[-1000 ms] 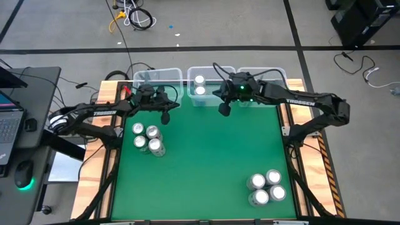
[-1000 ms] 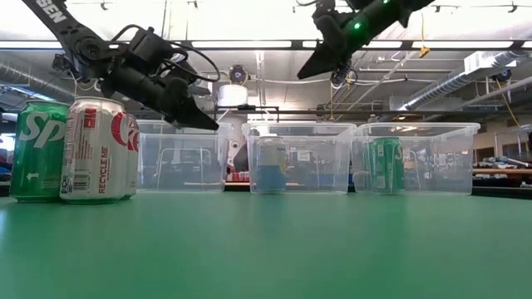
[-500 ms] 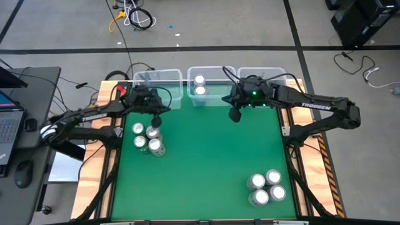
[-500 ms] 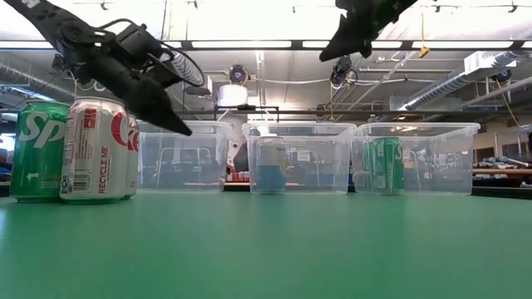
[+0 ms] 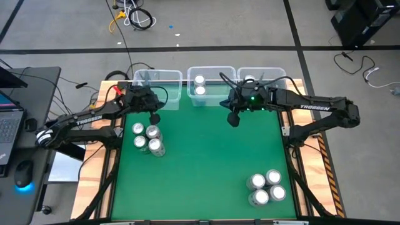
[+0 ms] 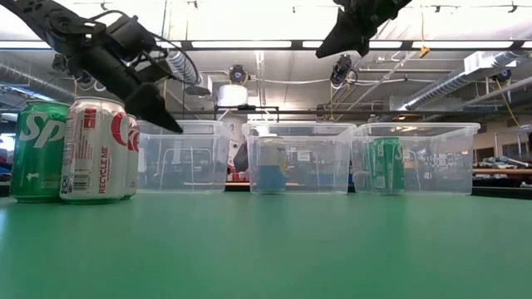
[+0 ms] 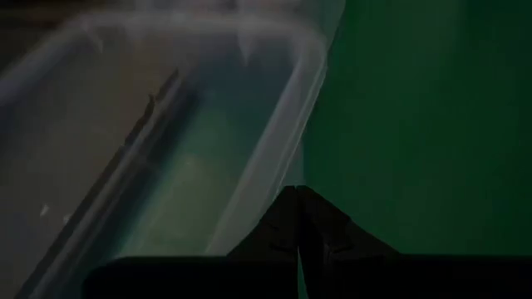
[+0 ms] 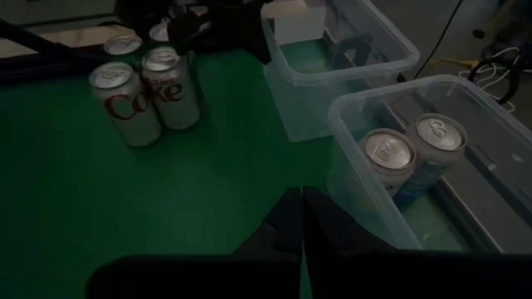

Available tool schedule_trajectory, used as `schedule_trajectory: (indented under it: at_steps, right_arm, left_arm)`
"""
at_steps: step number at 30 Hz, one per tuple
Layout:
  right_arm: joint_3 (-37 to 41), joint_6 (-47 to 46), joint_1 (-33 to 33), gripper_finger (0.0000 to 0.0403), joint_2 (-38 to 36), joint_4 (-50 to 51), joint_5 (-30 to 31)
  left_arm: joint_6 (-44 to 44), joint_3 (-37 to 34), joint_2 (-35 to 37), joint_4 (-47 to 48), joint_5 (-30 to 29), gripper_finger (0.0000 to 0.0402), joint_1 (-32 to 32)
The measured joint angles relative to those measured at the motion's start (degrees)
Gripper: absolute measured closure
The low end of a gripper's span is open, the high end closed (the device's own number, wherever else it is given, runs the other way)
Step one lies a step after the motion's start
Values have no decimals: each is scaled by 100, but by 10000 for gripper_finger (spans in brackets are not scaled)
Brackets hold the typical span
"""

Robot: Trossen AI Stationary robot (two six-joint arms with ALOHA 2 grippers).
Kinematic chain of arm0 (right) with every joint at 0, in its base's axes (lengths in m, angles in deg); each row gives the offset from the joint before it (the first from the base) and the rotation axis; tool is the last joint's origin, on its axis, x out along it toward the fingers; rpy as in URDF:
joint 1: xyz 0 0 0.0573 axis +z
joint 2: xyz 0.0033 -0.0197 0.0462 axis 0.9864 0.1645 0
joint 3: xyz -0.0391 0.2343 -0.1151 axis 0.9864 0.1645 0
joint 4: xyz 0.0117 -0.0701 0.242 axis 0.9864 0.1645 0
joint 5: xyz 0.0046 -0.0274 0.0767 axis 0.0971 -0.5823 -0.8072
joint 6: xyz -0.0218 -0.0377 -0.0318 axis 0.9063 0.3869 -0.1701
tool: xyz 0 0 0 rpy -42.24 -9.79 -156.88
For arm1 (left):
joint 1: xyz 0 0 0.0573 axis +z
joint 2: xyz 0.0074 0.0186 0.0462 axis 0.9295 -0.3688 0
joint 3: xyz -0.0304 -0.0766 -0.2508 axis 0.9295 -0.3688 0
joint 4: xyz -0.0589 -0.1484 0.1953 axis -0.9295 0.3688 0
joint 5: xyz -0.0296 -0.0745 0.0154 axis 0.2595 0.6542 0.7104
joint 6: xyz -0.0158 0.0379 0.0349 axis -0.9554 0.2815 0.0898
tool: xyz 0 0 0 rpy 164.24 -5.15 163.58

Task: Sort soda cans
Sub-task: Move the bottom left transparent bin to the top left of the table, then put the red silver soda can into the left transparent bin

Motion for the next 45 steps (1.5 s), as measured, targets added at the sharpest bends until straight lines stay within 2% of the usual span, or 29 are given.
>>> schedule_trajectory:
  at_steps: [4, 8, 13, 17, 23, 30, 35, 40, 45]
  right_arm:
    - [0, -128, 0, 401, 103, -315, -2]
    - [-7, -238, 0, 401, 644, -877, -88]
    - [-7, -276, 55, 391, 1762, -2290, -850]
    - [-32, -511, 238, 360, 2620, -3676, -1387]
    - [-589, -706, 637, 280, 3757, -4765, -1405]
    - [-1799, -728, 991, 165, 4847, -4899, -1397]
    - [-2661, -712, 1150, 97, 5444, -4451, -1375]
    - [-3273, -659, 1288, 54, 5922, -4076, -1231]
    - [-3429, -728, 1329, 35, 6161, -4038, -1134]
  left_arm:
    - [-106, 0, 299, -309, 573, 401, -13]
    - [-332, 0, 761, -446, 992, 401, -11]
    - [-484, 0, 1217, -801, 1518, 401, -13]
    - [-628, 0, 1410, -1125, 1788, 401, -7]
    - [-648, 0, 1442, -1394, 1857, 401, 28]
    - [-773, 0, 1439, -1503, 1714, 401, 173]
    - [-881, 0, 1437, -1499, 1711, 401, 223]
    - [-897, 0, 1437, -1488, 1709, 401, 227]
    - [-768, 0, 1437, -1488, 1647, 402, 227]
